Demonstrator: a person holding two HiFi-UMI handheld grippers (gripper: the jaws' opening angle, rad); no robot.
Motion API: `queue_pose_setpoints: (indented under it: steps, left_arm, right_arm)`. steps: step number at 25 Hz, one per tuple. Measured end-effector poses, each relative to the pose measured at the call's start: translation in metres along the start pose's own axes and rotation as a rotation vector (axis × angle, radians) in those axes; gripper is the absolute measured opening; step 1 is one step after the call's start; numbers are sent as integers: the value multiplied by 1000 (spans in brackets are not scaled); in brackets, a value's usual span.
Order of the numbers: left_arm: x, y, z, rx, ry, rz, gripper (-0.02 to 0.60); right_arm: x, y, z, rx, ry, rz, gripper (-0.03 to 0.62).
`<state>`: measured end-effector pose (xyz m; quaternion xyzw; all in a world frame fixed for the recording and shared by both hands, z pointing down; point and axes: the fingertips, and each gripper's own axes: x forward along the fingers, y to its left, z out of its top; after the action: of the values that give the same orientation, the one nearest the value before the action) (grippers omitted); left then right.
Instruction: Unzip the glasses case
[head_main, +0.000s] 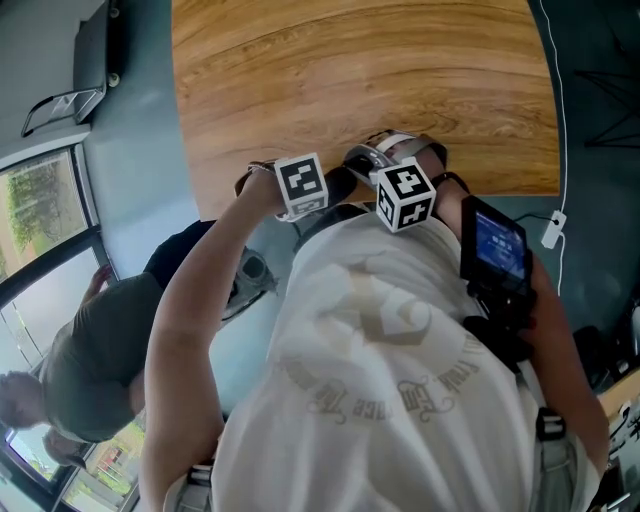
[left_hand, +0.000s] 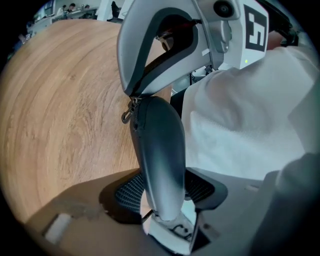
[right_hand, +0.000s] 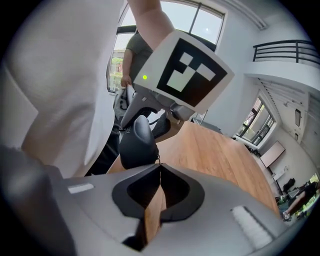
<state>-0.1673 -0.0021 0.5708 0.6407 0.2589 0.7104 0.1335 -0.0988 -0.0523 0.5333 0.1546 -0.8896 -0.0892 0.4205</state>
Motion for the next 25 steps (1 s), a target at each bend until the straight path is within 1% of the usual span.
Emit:
queue_pose_setpoints:
  steps: [4, 10, 12, 20, 21, 23, 25]
  left_arm:
    - [-5, 2, 1, -9, -44, -5, 282]
    - [-4, 8, 3, -10, -75, 16, 295]
    - [-2, 8, 4, -1, -69, 14, 290]
    - [5, 6, 3, 57, -3, 22, 275]
    - [5, 7, 2, 53, -1, 22, 276]
    - [5, 11, 3, 23, -17, 21, 276]
    - [1, 18, 6, -36, -67, 17, 276]
  right_arm:
    - [-3, -4, 1, 41, -18, 2, 9]
    - [-2, -3, -3, 85, -23, 14, 8]
    - [-2, -1, -5, 76, -19, 15, 8]
    - [0, 3, -1, 4, -19, 18, 9]
    - [1, 4, -3, 11, -15, 24, 9]
    - [4, 2, -8, 60, -3, 27, 12]
    - [3, -8, -14, 135, 1, -10, 17]
